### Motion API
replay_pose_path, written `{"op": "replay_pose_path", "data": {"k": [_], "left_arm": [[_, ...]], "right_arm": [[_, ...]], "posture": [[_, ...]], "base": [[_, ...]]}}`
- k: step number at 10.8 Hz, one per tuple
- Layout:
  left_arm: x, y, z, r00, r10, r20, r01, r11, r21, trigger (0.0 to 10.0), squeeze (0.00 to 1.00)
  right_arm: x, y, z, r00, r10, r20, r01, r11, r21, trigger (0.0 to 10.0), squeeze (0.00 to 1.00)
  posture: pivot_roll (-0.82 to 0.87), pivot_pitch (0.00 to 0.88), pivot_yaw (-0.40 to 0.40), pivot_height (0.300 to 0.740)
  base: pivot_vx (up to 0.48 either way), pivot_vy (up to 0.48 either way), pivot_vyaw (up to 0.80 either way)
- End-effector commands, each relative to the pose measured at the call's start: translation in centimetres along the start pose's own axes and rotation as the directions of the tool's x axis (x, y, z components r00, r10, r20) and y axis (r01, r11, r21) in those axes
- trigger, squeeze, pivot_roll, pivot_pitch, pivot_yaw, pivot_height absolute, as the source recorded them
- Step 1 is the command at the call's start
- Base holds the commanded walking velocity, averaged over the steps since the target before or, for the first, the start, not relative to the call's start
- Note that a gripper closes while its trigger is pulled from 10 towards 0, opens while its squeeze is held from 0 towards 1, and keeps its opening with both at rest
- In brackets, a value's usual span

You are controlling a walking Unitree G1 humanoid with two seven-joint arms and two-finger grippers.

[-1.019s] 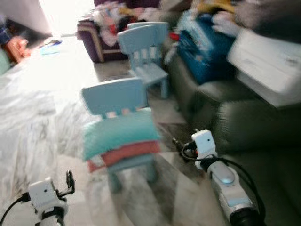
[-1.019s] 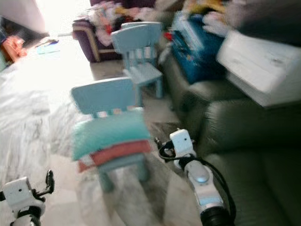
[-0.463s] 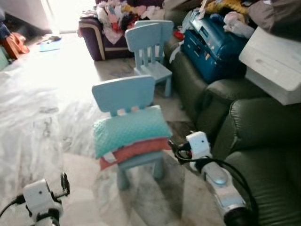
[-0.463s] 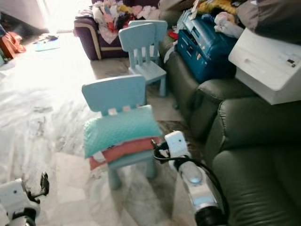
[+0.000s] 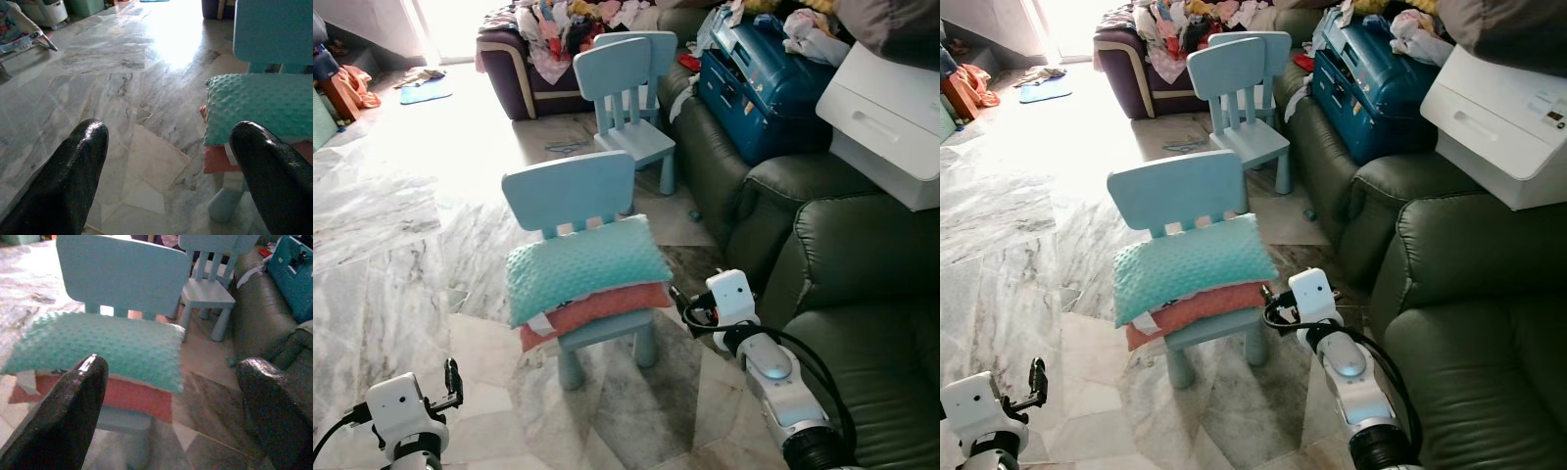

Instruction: Move the pillow to the sofa

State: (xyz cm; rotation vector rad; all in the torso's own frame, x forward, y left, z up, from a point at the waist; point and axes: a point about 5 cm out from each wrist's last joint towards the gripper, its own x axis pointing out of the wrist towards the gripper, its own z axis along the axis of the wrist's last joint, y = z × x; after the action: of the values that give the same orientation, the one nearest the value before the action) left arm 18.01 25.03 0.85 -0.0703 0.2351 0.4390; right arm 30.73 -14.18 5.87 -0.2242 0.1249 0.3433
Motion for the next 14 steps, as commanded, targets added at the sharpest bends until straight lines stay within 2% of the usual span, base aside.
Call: {"op": "replay_pose_path", "data": {"k": [1, 14], "left_arm": [[-0.09, 0.13, -0.23, 1.0, 0.007, -0.007, -0.007, 1.0, 0.016, 10.0, 0.0], [-0.09, 0.13, -0.23, 1.0, 0.007, -0.007, -0.007, 1.0, 0.016, 10.0, 0.0]], "right_arm": [[0.16, 0.02, 0.17, 1.0, 0.002, -0.006, -0.003, 1.0, -0.011, 10.0, 0.0], [0.16, 0.02, 0.17, 1.0, 0.002, -0.006, -0.003, 1.0, -0.011, 10.0, 0.0]], "posture": [[-0.15, 0.069, 0.036, 0.74], [-0.15, 0.069, 0.036, 0.74]], "base": [[0.0, 0.0, 0.0], [0.0, 0.0, 0.0]]}}
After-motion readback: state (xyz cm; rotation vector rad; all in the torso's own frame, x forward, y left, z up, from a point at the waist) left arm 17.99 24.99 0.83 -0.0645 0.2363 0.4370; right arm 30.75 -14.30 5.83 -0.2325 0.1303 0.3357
